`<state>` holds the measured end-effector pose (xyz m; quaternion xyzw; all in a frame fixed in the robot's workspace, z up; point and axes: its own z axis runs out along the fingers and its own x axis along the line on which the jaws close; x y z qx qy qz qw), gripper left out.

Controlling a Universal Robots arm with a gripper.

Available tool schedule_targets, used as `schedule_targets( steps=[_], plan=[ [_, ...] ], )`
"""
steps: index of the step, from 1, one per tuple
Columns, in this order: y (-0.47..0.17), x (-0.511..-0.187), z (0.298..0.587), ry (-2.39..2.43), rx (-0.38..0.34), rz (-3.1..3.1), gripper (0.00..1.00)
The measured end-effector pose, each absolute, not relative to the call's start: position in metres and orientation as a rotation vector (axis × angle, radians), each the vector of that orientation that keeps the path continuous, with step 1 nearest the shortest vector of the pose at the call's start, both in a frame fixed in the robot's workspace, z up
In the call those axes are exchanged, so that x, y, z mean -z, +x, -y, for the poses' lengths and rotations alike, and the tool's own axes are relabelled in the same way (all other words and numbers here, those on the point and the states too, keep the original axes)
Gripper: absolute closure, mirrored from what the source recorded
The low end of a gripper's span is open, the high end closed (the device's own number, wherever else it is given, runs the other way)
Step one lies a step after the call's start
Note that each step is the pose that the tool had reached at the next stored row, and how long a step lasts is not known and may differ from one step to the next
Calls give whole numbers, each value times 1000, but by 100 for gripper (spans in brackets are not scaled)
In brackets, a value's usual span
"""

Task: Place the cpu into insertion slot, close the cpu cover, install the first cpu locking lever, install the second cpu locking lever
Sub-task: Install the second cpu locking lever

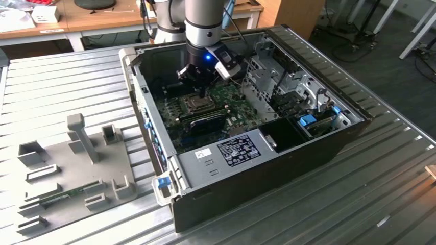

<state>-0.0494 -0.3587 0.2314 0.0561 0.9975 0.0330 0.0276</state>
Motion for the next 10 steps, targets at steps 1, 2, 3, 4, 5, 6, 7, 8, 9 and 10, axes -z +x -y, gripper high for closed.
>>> schedule_targets(
  steps=[1, 2, 3, 4, 5, 6, 7, 8, 9, 10],
  plan=[
    [-49, -231, 359, 173, -102, -3080, 90],
    [-49, -232, 359, 173, -102, -3080, 90],
    [-49, -232, 359, 173, -102, -3080, 90],
    [-49, -233, 359, 173, -102, -3080, 90],
    [-49, -234, 359, 173, -102, -3080, 90],
    [-49, -234, 359, 173, -102, -3080, 90],
    [-49, -234, 359, 173, -102, -3080, 90],
    [-49, -234, 359, 173, -102, -3080, 90],
    [-49, -234, 359, 173, -102, -3080, 90],
    [-49, -234, 359, 173, -102, -3080, 90]
  ],
)
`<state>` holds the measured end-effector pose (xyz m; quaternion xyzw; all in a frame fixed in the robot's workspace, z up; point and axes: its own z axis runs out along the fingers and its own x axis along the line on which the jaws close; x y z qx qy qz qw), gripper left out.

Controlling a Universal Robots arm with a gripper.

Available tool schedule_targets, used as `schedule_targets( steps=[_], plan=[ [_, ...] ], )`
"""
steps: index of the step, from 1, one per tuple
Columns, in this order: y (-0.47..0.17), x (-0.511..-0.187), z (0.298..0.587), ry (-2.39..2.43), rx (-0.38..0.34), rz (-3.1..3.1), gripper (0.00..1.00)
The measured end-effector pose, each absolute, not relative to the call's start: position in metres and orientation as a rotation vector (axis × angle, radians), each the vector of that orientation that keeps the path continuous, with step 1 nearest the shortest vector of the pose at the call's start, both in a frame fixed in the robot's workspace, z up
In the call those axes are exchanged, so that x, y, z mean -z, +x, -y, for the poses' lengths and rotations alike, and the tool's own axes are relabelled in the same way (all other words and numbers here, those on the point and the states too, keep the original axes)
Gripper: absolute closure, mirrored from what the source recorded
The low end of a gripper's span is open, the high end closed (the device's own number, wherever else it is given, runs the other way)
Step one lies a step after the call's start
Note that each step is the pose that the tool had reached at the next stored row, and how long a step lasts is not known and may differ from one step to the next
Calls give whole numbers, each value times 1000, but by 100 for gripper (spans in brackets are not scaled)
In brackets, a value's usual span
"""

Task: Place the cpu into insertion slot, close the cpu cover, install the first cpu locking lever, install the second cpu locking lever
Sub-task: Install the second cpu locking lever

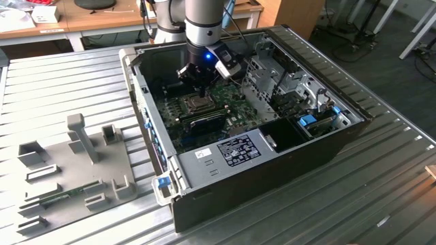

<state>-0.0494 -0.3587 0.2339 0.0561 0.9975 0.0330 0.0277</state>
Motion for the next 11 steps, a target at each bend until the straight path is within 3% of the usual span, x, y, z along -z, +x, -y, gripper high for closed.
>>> schedule_targets(
  steps=[11],
  plan=[
    [-49, -234, 362, 173, -103, -3080, 90]
  ],
)
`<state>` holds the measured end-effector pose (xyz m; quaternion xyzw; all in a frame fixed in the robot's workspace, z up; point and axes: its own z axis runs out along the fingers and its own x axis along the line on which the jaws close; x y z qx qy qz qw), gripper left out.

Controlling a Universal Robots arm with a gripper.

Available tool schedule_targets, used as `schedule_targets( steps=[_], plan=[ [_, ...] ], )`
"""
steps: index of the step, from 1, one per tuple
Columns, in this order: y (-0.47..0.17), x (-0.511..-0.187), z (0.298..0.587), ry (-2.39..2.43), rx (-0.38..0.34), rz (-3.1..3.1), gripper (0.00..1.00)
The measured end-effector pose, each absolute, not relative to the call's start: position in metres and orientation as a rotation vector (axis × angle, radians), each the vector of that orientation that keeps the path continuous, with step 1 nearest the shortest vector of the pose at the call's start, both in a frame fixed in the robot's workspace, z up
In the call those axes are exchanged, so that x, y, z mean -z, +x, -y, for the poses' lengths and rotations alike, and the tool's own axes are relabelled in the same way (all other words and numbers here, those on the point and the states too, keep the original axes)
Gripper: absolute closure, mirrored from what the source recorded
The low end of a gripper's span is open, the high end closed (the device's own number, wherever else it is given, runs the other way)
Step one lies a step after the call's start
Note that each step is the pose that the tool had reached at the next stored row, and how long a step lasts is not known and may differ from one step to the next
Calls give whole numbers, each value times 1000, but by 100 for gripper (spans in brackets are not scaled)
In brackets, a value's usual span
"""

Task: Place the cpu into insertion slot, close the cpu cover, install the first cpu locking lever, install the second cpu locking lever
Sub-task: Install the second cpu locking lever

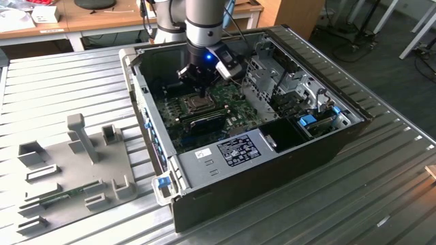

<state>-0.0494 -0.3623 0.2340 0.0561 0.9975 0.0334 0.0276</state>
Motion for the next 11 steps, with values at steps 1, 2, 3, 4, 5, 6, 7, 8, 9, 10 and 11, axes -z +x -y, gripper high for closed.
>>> schedule_targets(
  steps=[1, 2, 3, 4, 5, 6, 7, 8, 9, 10, 11],
  plan=[
    [-49, -234, 363, 173, -103, -3080, 90],
    [-49, -234, 365, 173, -103, -3080, 90],
    [-49, -234, 365, 173, -103, -3080, 90],
    [-49, -234, 365, 173, -103, -3080, 90],
    [-49, -234, 365, 173, -103, -3080, 90],
    [-49, -234, 365, 173, -103, -3080, 90],
    [-49, -234, 366, 173, -103, -3080, 90],
    [-49, -234, 366, 173, -103, -3080, 90],
    [-49, -234, 366, 173, -103, -3080, 90],
    [-49, -234, 366, 173, -103, -3080, 90],
    [-49, -234, 366, 173, -103, -3080, 90]
  ],
)
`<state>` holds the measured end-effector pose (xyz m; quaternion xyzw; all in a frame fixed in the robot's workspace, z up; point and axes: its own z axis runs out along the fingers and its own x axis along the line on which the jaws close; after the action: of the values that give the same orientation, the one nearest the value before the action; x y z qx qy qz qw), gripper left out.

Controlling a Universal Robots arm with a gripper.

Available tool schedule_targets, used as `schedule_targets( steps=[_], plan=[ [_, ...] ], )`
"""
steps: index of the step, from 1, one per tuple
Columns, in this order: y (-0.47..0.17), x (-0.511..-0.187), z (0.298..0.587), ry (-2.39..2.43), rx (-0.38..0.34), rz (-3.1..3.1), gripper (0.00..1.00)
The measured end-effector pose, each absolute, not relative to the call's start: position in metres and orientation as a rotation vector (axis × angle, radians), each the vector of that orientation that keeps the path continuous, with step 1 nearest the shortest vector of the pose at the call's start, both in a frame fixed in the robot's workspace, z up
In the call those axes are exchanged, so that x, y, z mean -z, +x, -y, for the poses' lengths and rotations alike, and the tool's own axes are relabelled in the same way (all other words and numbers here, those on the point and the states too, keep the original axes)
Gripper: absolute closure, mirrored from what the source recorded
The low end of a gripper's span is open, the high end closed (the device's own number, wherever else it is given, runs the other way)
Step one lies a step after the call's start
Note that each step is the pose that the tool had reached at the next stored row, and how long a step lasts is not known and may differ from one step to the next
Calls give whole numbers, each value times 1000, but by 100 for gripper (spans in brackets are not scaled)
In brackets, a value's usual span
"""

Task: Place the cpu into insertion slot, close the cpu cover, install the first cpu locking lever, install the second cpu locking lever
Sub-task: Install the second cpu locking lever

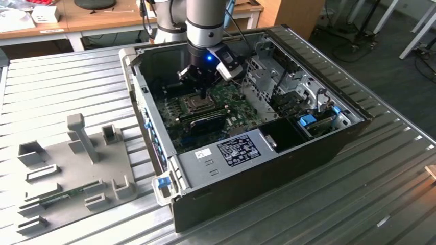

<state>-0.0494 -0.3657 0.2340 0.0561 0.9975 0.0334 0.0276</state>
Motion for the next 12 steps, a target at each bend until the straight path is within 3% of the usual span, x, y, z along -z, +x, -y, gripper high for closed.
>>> schedule_targets(
  steps=[12],
  plan=[
    [-49, -237, 366, 173, -104, -3080, 90]
  ],
)
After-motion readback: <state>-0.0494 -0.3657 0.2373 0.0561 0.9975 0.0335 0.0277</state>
